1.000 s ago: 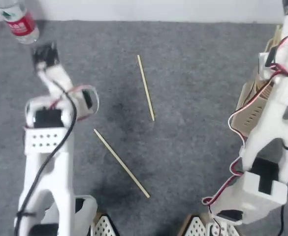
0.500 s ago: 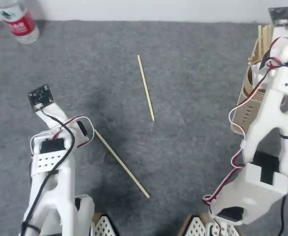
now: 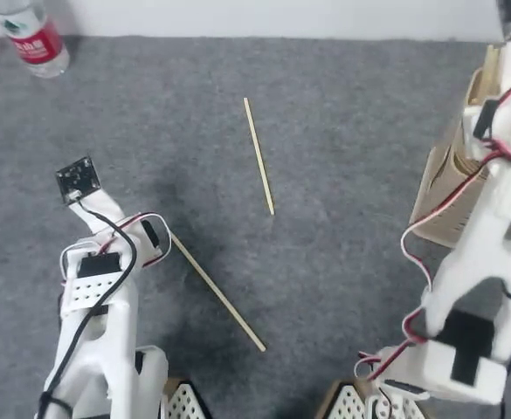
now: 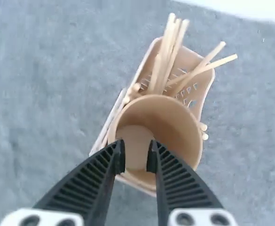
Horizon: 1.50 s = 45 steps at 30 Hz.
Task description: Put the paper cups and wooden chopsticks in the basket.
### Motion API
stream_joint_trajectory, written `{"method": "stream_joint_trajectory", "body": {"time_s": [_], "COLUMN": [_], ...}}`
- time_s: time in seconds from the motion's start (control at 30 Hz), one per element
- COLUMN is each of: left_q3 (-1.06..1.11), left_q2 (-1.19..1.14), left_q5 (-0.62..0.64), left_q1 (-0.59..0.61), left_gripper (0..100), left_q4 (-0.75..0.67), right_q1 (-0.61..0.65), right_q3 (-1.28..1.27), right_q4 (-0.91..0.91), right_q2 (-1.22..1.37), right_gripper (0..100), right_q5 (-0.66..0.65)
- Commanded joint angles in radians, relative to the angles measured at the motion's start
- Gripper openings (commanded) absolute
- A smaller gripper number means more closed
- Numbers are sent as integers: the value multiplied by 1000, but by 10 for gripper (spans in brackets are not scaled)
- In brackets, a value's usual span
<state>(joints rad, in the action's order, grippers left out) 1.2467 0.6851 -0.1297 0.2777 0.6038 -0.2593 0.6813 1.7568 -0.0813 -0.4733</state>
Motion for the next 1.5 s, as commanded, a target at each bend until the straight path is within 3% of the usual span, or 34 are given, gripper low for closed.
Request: {"method": "stream_joint_trajectory", "body": {"time_s": [0.0,0.1,0.47,1.07,1.27,1.47], "left_q3": [-7,-7,-5,12,16,16], "left_q2": [25,25,25,25,25,25], "left_q5": [-6,-6,-6,-6,-6,-6], "left_q1": [-6,-6,-6,-6,-8,-35], "left_gripper": [15,15,15,15,15,15], "left_q4": [-20,-20,-21,-68,-72,-72], "right_q1": [5,4,4,-28,-44,-47], "right_q3": [-103,-175,-206,-207,-183,-216], "right_q4": [39,36,31,38,39,41], "right_q2": [-65,-64,99,271,170,45], "right_gripper": [136,207,210,208,208,209], "right_q5": [-95,-103,-114,-476,-572,-578]}}
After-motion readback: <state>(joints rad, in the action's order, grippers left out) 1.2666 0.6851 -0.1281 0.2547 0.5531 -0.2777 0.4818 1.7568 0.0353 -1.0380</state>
